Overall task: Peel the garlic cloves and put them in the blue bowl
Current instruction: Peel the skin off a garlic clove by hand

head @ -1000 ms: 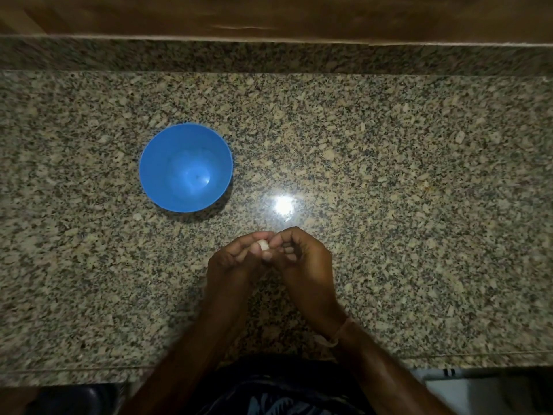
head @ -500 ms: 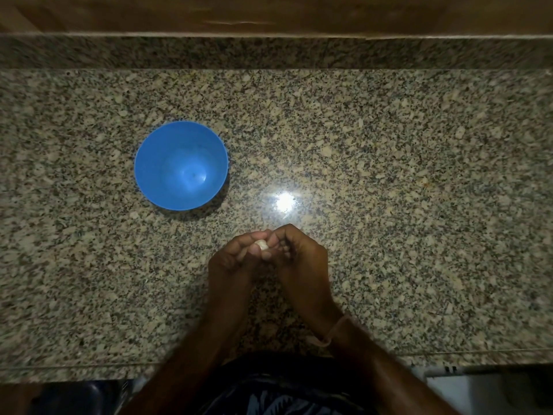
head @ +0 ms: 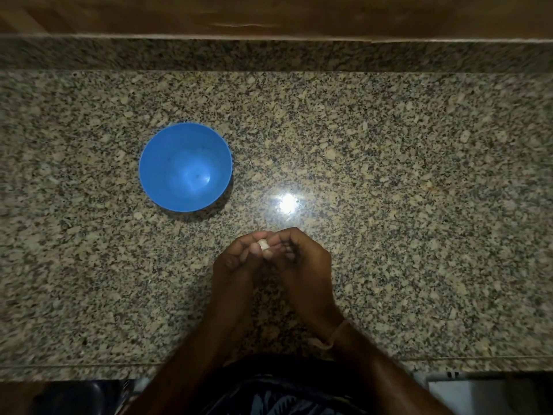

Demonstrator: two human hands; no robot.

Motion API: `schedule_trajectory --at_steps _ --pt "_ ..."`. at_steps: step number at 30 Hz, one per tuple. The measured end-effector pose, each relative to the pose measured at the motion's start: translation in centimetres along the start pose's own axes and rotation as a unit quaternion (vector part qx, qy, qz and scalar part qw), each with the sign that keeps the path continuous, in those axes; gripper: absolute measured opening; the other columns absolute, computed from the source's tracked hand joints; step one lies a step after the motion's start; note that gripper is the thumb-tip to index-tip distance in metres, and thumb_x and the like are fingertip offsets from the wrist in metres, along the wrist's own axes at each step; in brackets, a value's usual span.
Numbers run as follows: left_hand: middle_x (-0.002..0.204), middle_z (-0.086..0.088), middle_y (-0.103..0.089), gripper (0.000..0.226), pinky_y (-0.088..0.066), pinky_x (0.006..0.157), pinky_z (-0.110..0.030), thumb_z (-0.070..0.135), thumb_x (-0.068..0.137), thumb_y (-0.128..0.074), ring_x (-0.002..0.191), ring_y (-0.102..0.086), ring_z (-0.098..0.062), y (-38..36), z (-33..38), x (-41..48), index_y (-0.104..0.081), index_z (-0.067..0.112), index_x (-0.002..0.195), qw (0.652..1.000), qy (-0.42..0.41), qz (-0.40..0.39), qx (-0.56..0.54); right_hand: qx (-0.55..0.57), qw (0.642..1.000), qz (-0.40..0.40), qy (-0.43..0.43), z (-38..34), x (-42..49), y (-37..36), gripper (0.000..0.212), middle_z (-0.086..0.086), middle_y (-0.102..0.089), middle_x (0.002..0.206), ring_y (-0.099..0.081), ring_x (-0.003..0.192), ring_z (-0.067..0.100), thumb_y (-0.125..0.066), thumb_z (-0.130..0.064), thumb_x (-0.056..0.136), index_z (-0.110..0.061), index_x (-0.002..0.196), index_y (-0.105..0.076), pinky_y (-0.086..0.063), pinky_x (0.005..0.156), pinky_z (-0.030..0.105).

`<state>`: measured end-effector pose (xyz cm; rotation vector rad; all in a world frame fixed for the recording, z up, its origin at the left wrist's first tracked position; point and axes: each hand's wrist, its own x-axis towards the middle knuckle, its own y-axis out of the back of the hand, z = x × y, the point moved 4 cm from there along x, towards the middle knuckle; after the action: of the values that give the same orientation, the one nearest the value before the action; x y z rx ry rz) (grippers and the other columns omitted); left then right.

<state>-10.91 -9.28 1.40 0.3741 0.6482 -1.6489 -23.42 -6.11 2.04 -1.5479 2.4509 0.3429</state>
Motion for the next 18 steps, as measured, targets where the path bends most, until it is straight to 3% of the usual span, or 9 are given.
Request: schedule_trajectory --at_steps 4,8,18 --pt "0.108 -0.015 -0.079 0.031 -0.060 0.087 -0.037 0.028 0.093 -0.064 0.105 -0.076 -0.032 0.10 0.10 0.05 -0.073 0.012 0.118 0.999 -0.018 0.008 0.028 0.006 1.000 -0.003 -0.003 0.02 0.07 0.25 0.011 -0.008 -0.078 0.082 -0.070 0.073 0.000 -0.079 0.005 0.086 -0.005 0.088 -0.075 -0.053 0.068 0.017" --pt "0.108 -0.015 -0.079 0.028 -0.059 0.094 -0.045 0.025 0.093 -0.063 0.105 -0.075 -0.034 0.05 0.05 -0.15 -0.075 0.014 0.116 0.999 -0.037 0.014 0.031 0.033 0.999 -0.002 -0.018 0.00 0.03 0.19 0.010 -0.002 -0.077 0.082 -0.071 0.074 0.006 -0.077 0.008 0.087 -0.001 0.088 -0.073 -0.056 0.069 0.019" --pt "0.101 -0.011 -0.080 0.021 -0.059 0.095 -0.049 0.023 0.091 -0.064 0.100 -0.077 -0.031 -0.04 -0.25 -0.24 -0.079 0.020 0.105 0.996 -0.049 0.048 0.052 -0.018 1.000 -0.002 -0.023 0.15 -0.08 -0.07 0.014 -0.016 -0.069 0.071 -0.061 0.065 -0.002 -0.077 0.004 0.088 -0.007 0.083 -0.070 -0.048 0.063 0.013"
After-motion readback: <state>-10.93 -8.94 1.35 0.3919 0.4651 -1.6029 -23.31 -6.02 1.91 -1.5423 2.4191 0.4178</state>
